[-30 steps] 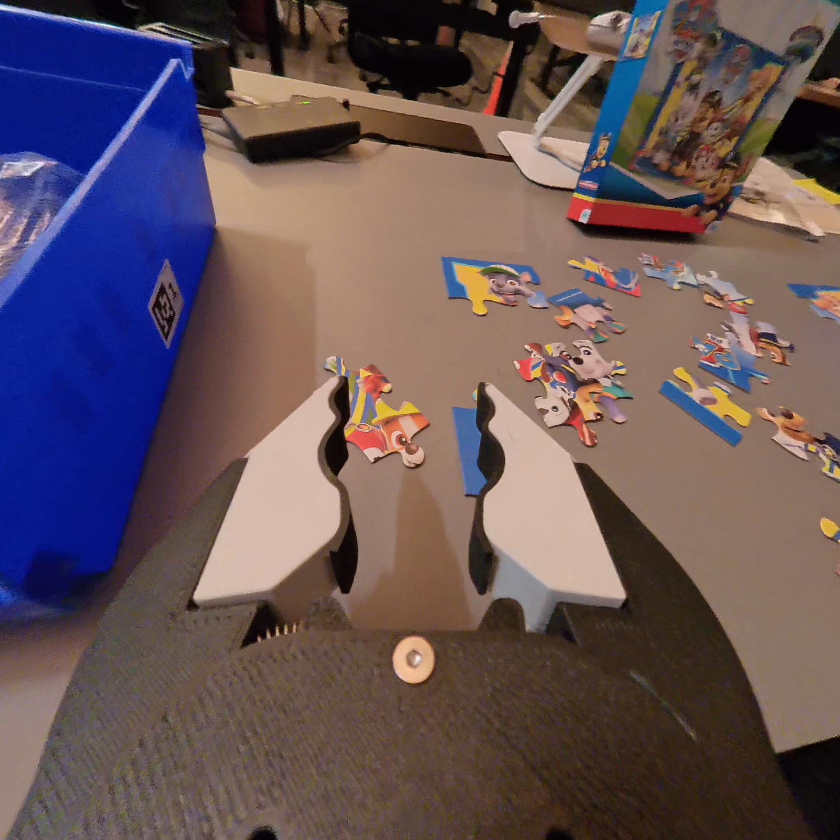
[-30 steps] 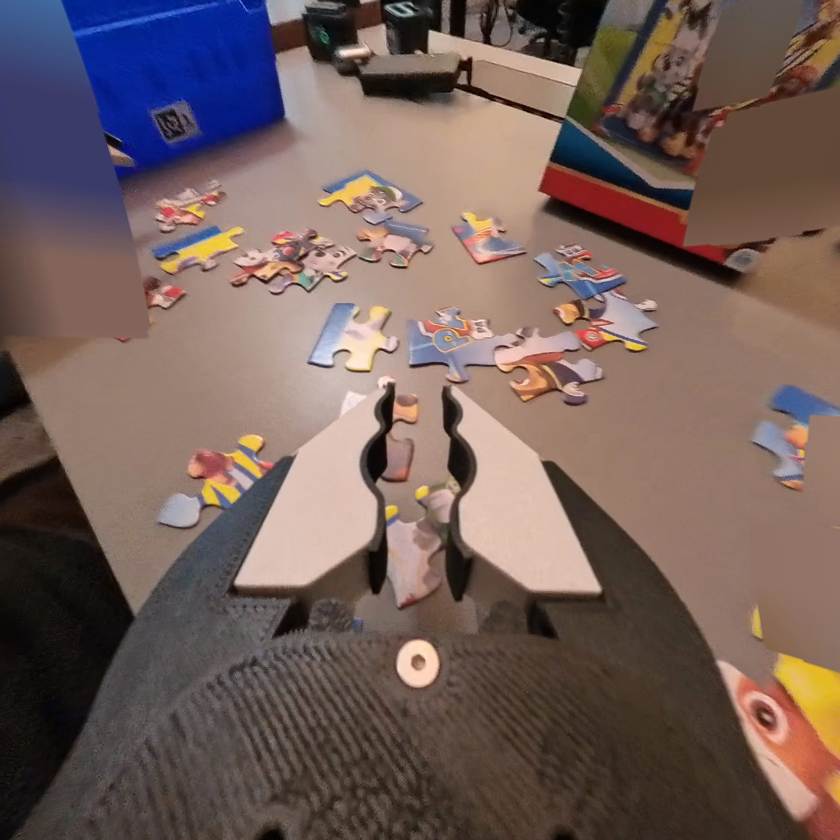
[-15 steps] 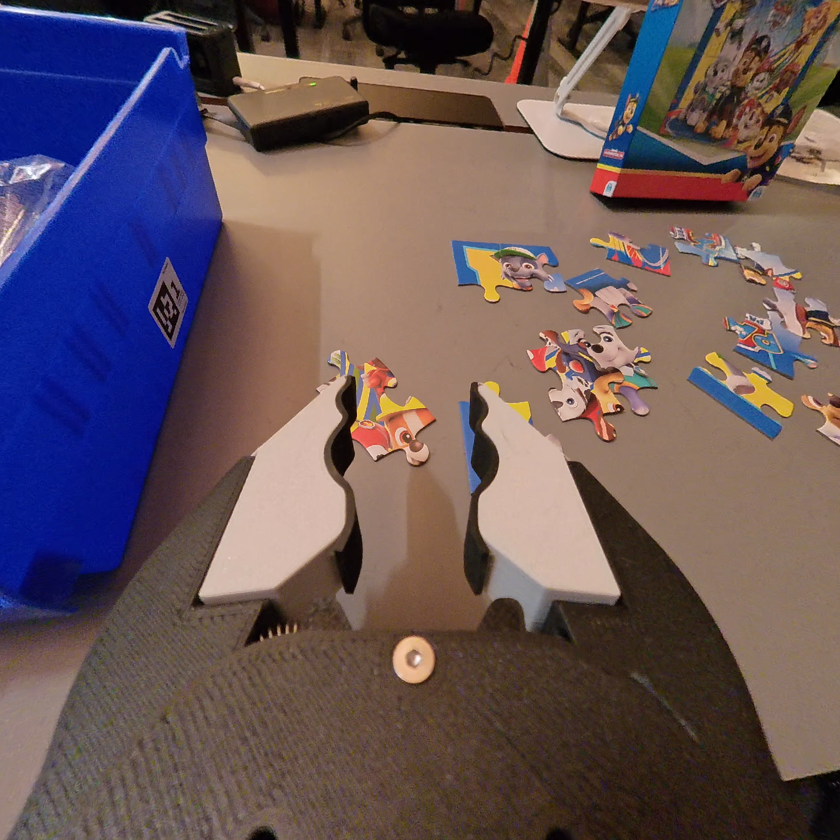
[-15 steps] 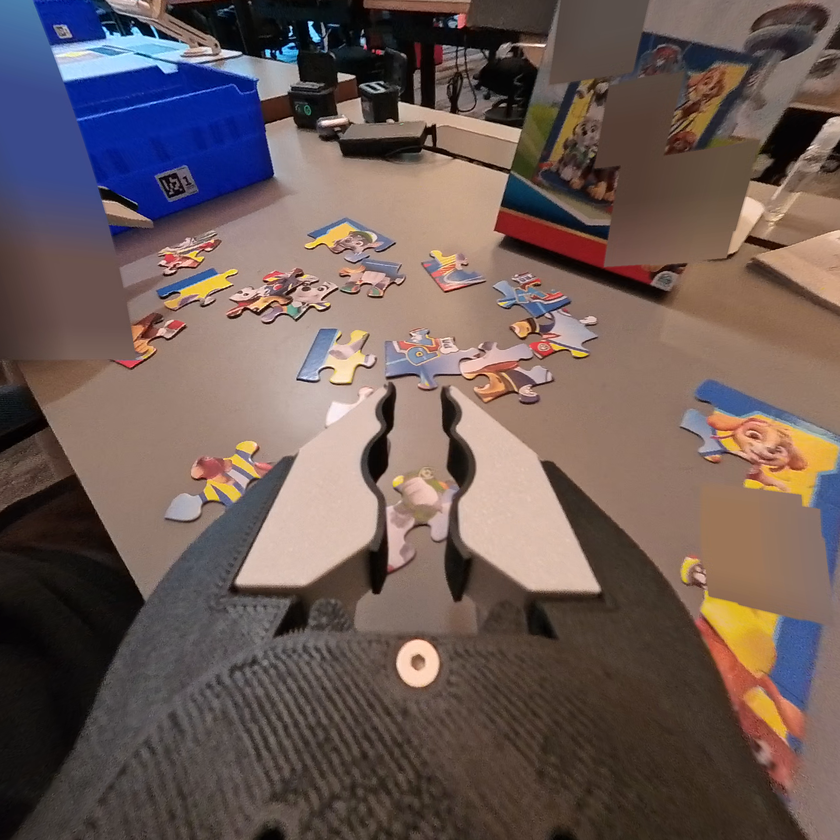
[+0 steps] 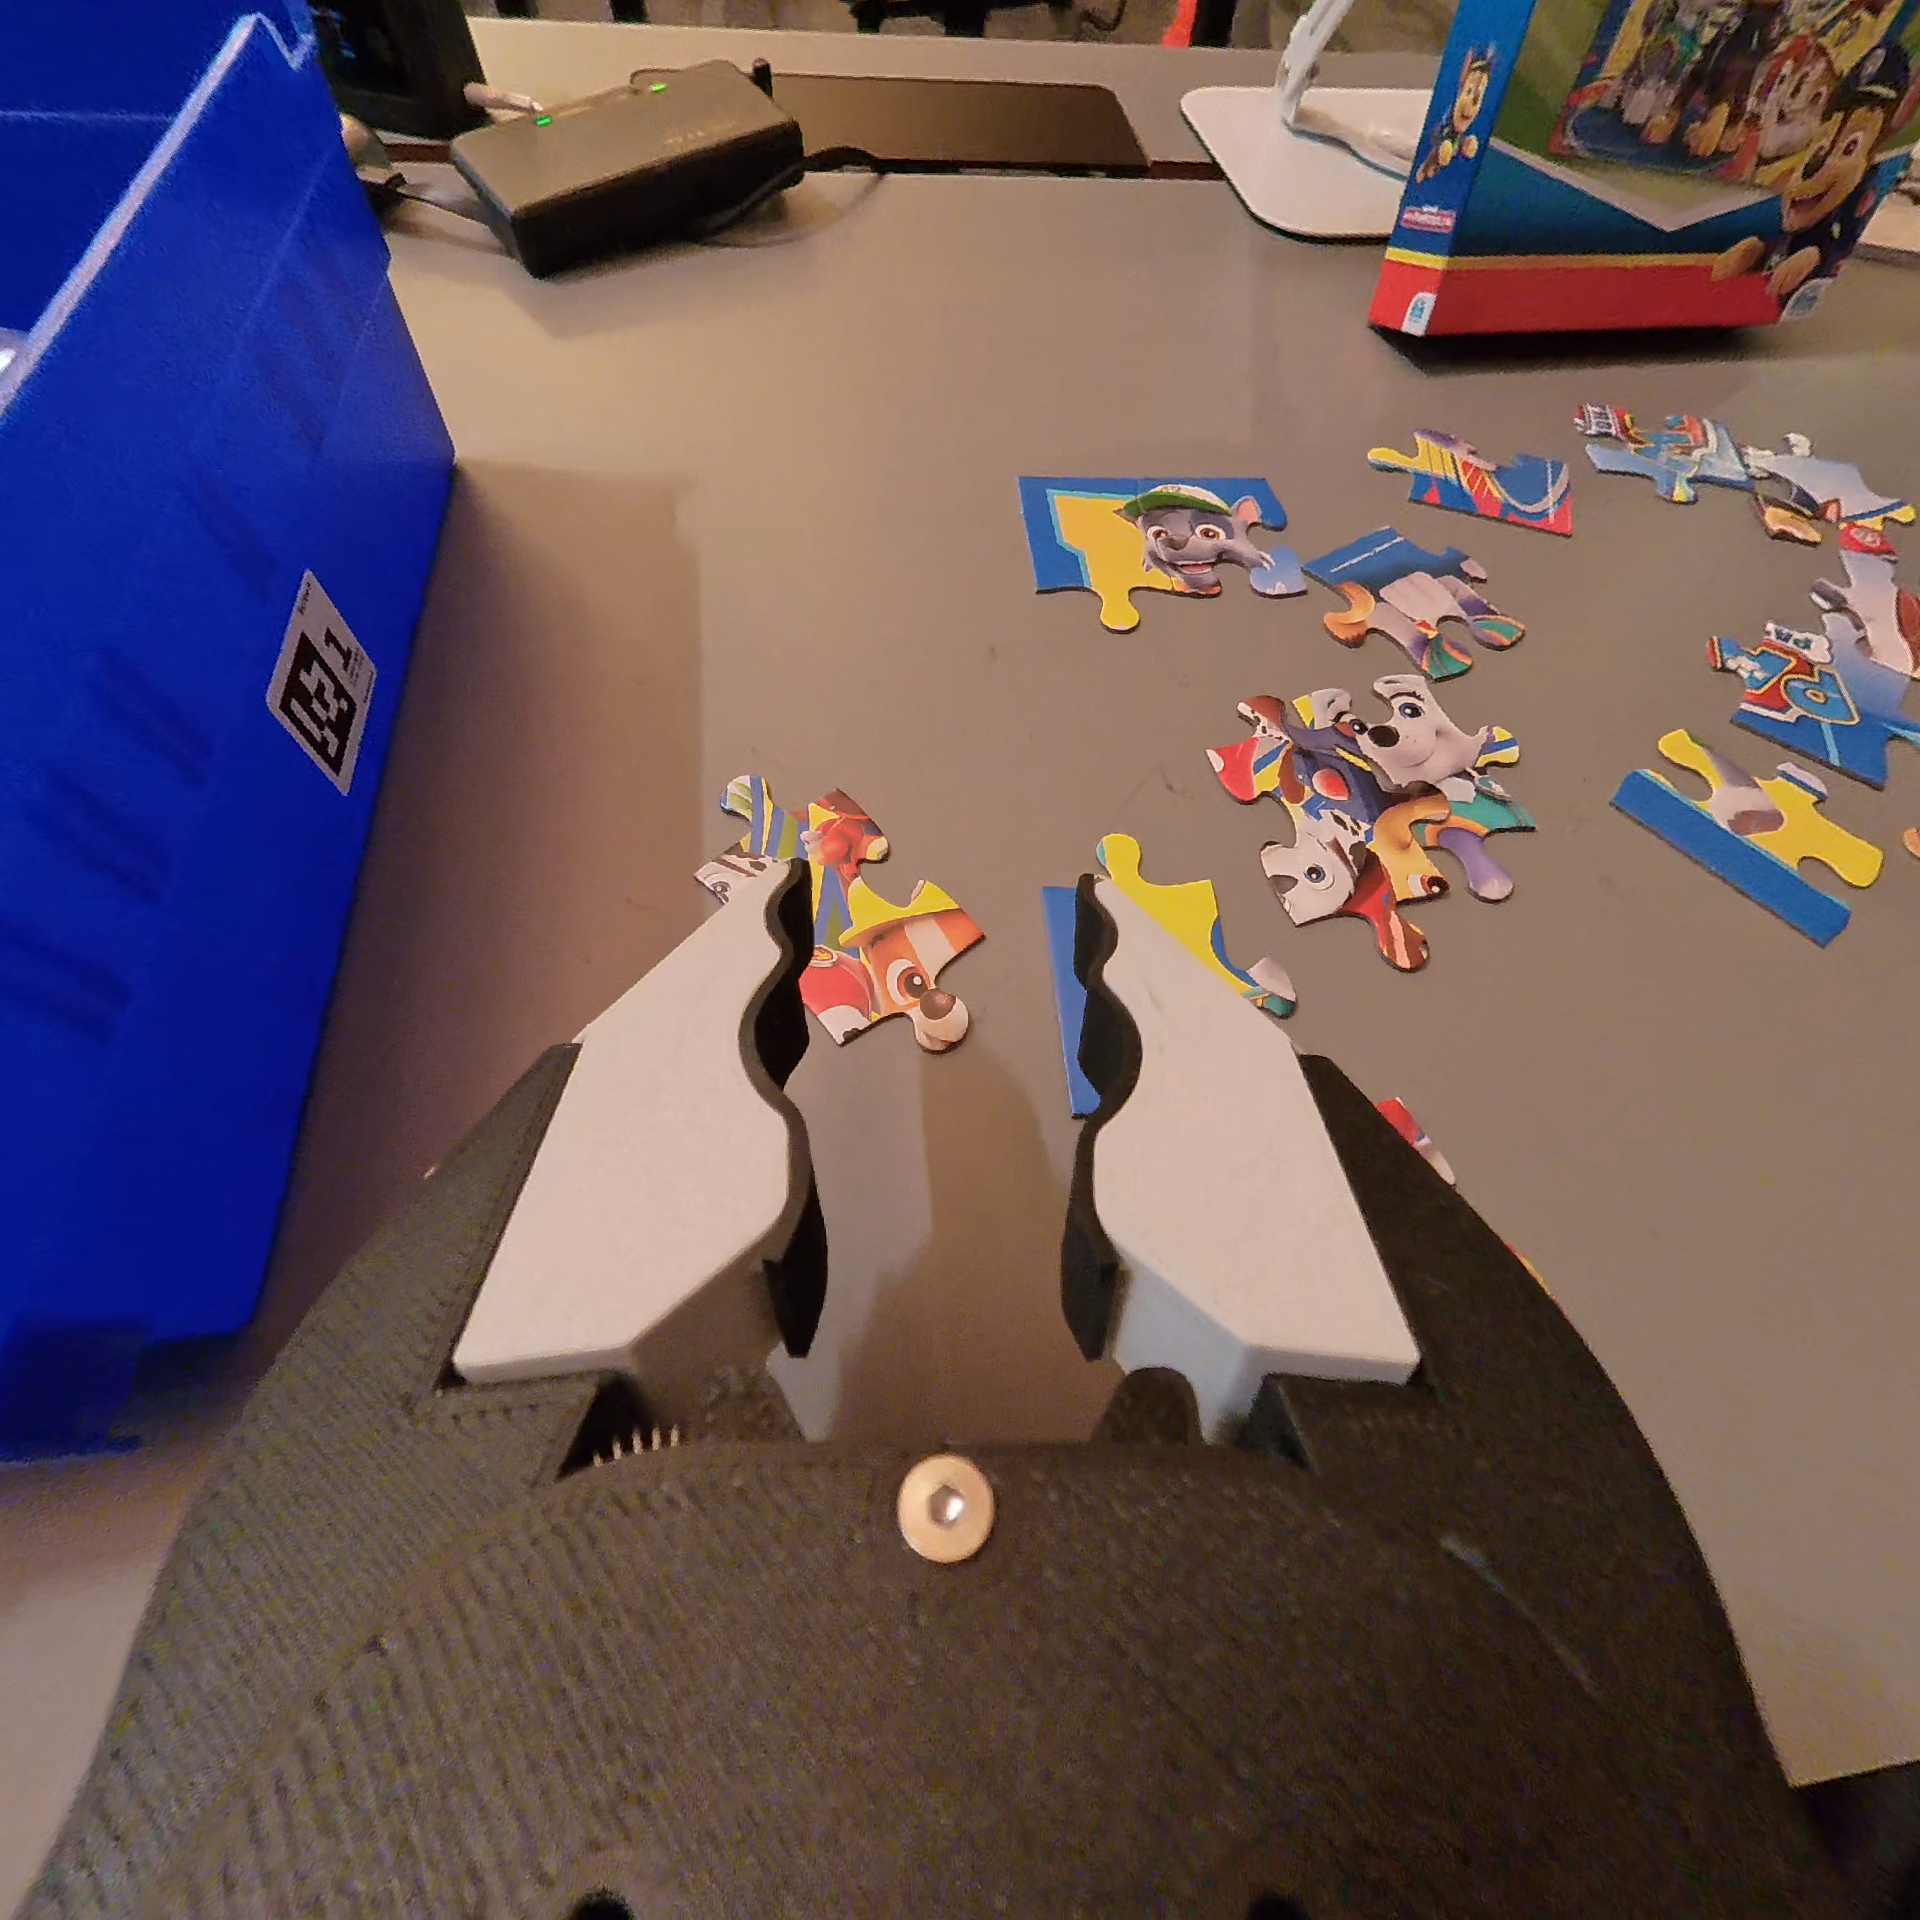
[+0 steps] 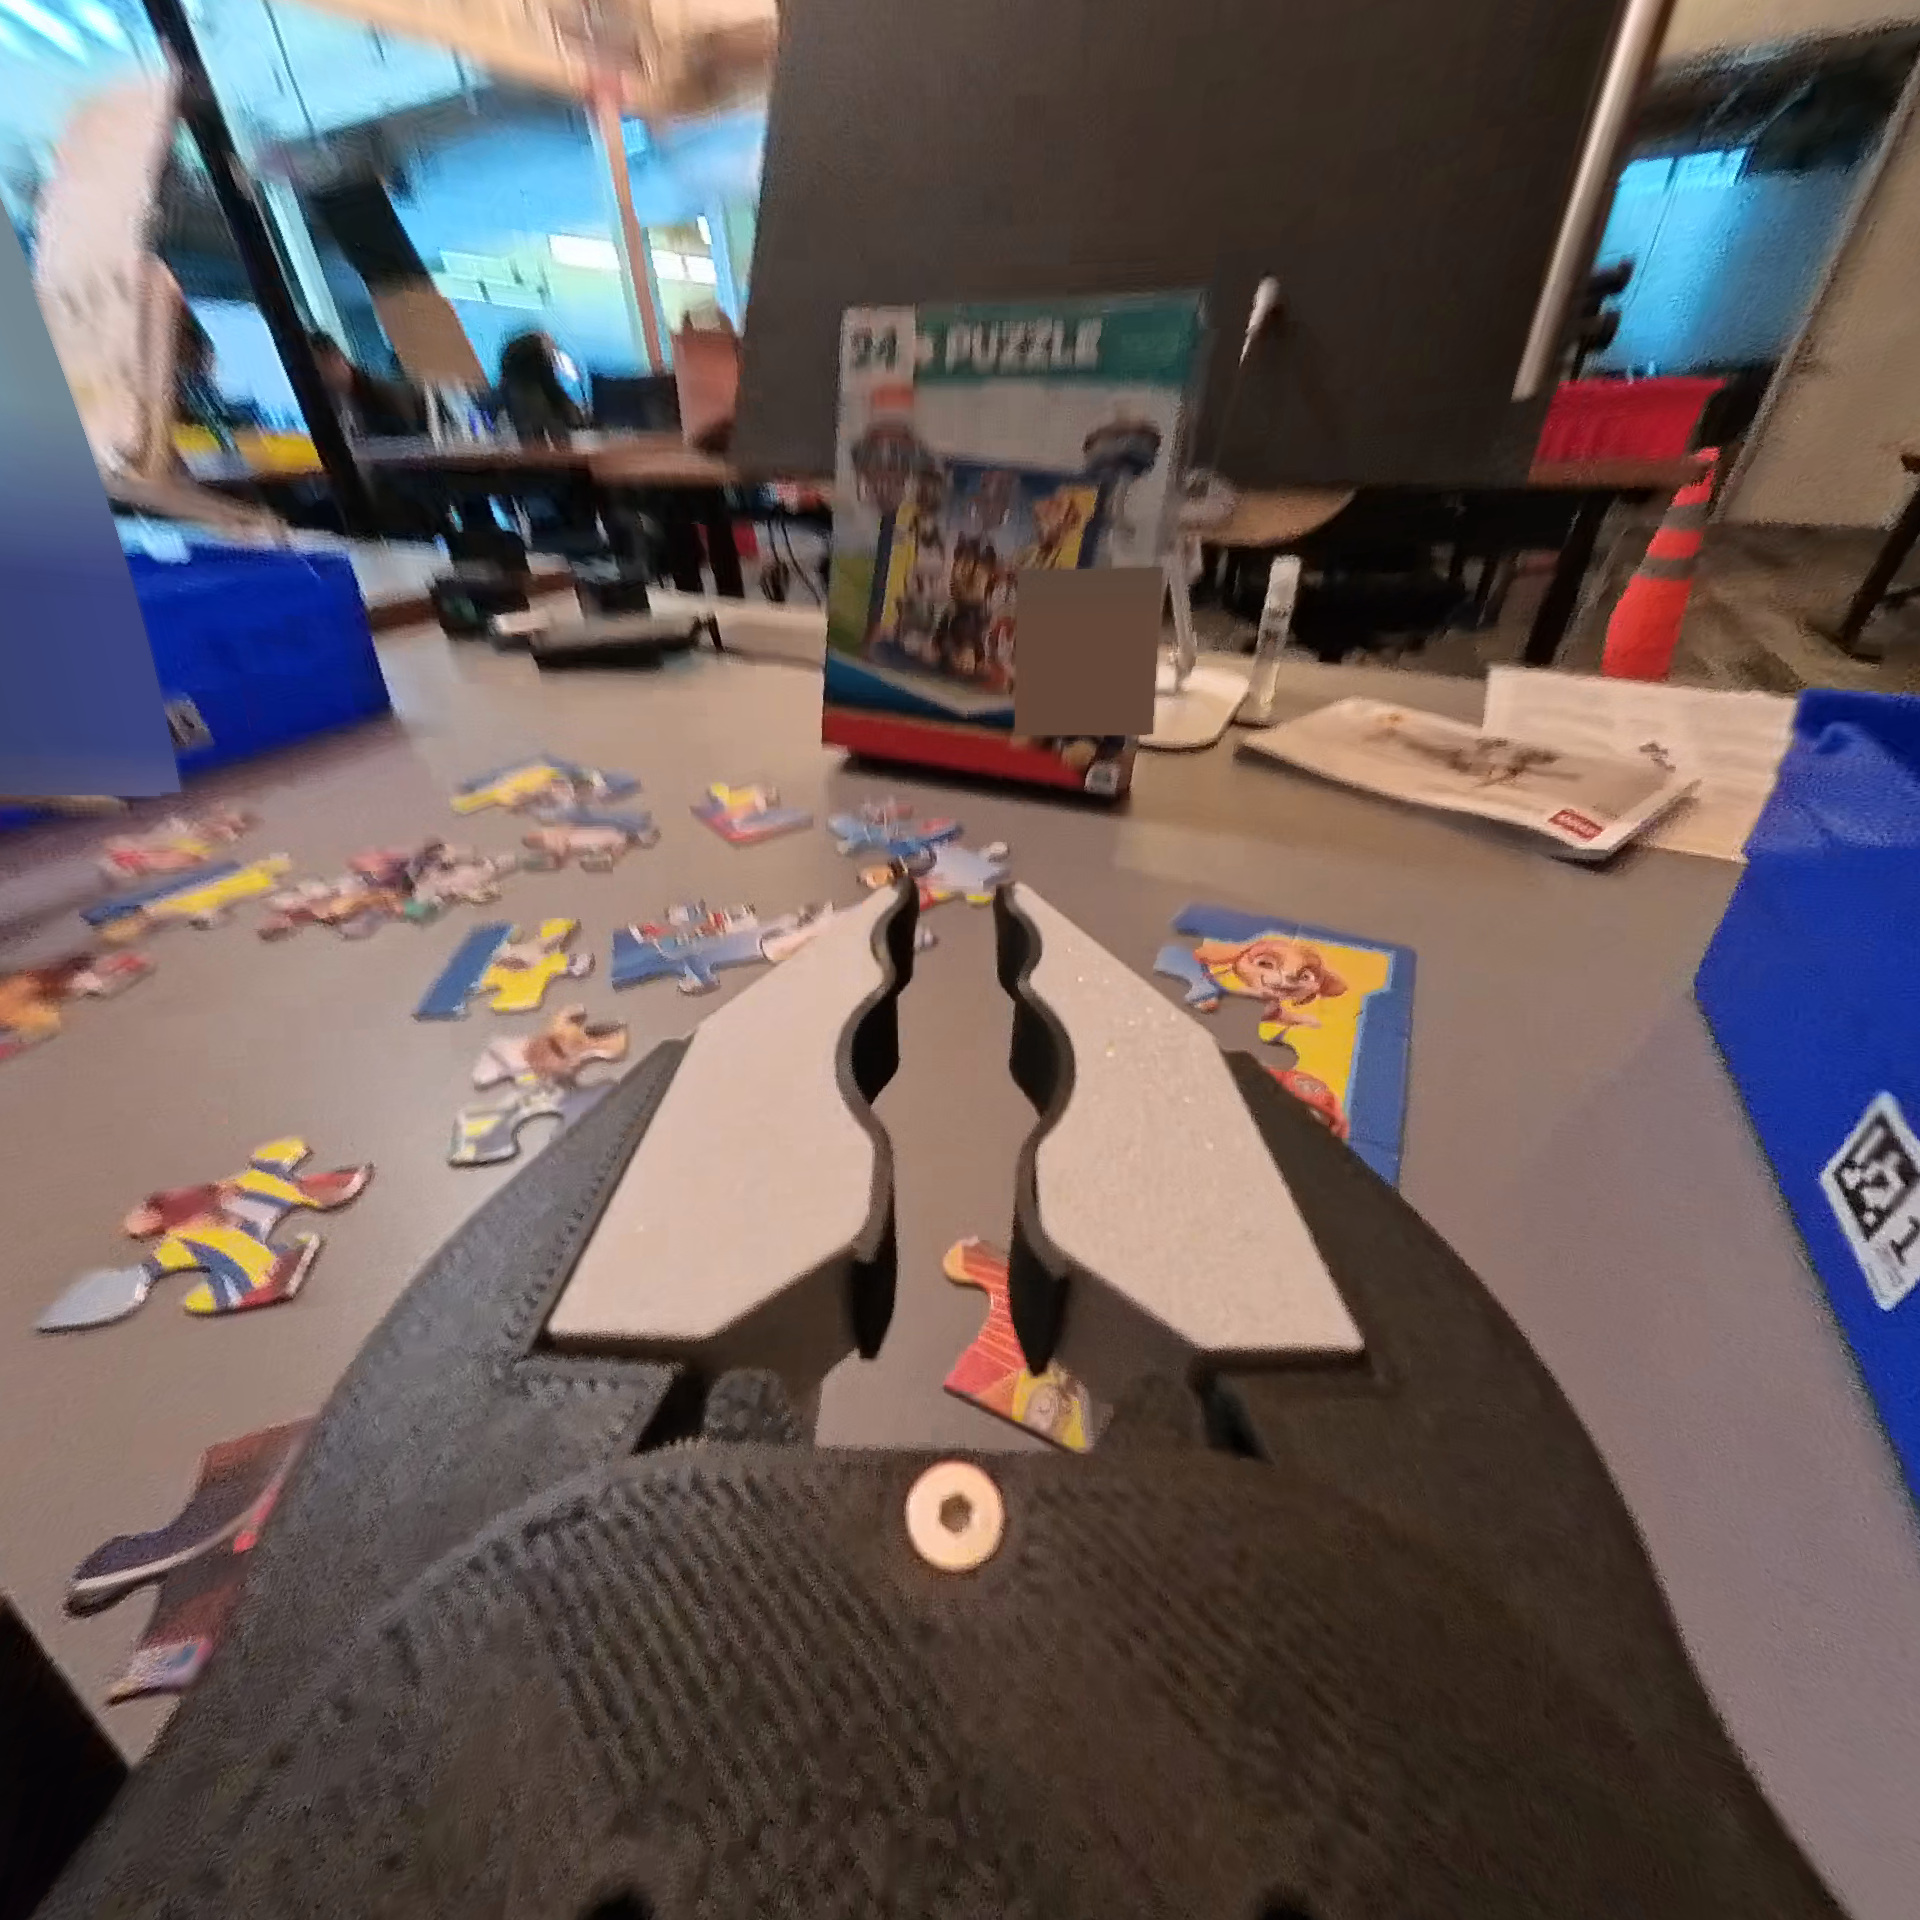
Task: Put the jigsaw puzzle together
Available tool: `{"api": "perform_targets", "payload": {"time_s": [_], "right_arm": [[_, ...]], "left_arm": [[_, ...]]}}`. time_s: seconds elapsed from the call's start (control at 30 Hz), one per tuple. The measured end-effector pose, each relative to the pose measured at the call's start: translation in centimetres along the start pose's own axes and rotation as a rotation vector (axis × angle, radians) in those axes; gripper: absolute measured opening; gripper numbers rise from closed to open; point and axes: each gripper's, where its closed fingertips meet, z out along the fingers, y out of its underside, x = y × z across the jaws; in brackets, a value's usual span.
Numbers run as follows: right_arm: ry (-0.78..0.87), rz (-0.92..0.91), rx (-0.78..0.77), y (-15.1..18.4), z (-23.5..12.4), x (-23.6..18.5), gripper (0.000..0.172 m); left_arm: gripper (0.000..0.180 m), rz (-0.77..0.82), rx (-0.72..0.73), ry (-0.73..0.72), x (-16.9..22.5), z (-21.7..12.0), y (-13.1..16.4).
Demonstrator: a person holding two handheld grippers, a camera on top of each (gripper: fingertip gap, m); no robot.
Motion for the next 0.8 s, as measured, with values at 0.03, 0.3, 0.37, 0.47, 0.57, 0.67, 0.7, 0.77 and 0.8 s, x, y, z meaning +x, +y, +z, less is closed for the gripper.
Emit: {"api": "perform_targets", "payload": {"time_s": [0.03,0.3,0.37,0.47,0.57,0.67,0.7,0.77,0.8], "right_arm": [[-0.016,0.02,0.039,-0.5,-0.4,0.0,0.014],[-0.047,0.025,0.174,-2.0,-2.2,-0.3,0.013],[-0.046,0.008,0.189,-2.2,-2.4,-0.5,0.011],[-0.048,-0.016,0.194,-2.2,-2.5,-0.9,0.006],[-0.048,-0.035,0.182,-2.0,-2.4,-1.1,0.006],[-0.044,-0.061,0.169,-1.8,-2.2,-1.4,0.006],[-0.041,-0.071,0.166,-1.8,-2.2,-1.5,0.005],[-0.036,-0.089,0.161,-1.7,-2.1,-1.6,0.005],[-0.034,-0.095,0.161,-1.7,-2.1,-1.7,0.004]], "left_arm": [[0.049,-0.002,0.001,0.004,0.0,0.0,0.0],[0.051,0.04,0.032,-0.023,0.2,-0.3,-0.4],[0.051,0.067,0.049,-0.037,0.4,-0.4,-0.6],[0.051,0.09,0.05,-0.041,0.5,-0.5,-0.6],[0.052,0.088,0.046,-0.031,0.6,-0.5,-0.5],[0.054,0.071,0.041,-0.02,0.5,-0.6,-0.4],[0.054,0.065,0.047,-0.016,0.5,-0.6,-0.5],[0.054,0.053,0.057,-0.007,0.4,-0.7,-0.6],[0.054,0.049,0.056,-0.005,0.4,-0.7,-0.6]]}}
